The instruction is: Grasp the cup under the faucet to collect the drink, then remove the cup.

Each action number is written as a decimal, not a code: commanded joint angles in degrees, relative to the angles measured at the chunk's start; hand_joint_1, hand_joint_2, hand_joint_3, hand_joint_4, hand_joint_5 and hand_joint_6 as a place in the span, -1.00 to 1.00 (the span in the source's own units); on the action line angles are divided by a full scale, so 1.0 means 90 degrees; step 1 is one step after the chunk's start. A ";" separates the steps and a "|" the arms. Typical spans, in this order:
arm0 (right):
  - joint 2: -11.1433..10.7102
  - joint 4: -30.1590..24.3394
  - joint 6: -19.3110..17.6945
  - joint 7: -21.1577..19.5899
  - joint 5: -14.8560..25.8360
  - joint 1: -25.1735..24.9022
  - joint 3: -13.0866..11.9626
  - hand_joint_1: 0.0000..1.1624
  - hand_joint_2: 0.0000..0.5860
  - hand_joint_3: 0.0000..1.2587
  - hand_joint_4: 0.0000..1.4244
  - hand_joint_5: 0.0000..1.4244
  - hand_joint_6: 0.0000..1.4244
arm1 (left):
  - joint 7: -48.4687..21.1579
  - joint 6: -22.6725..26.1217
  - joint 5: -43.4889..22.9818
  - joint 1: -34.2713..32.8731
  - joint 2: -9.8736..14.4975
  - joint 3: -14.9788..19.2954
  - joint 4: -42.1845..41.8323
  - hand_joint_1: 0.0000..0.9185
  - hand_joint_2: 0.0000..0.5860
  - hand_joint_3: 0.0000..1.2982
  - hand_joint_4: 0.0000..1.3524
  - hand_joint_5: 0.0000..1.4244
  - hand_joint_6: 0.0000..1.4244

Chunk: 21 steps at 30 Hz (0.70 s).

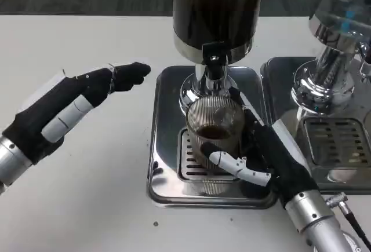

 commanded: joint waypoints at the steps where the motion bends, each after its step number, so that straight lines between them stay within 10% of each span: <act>1: 0.0038 0.0160 0.0019 -0.0107 -0.0017 -0.0108 0.0027 0.07 -0.25 -1.00 -1.00 -1.00 -0.89 | 0.0053 -0.0001 0.0132 0.0049 -0.0016 -0.0063 0.0130 -1.00 -0.59 -0.57 -0.72 -0.77 -0.80; 21: 0.0104 0.0604 -0.0121 -0.0430 -0.0183 -0.0316 0.0269 0.08 -0.25 -0.91 -0.84 -0.80 -0.76 | 0.0117 -0.0016 0.0243 0.0007 0.0077 -0.0018 0.0359 -1.00 -0.58 -0.50 -0.65 -0.72 -0.76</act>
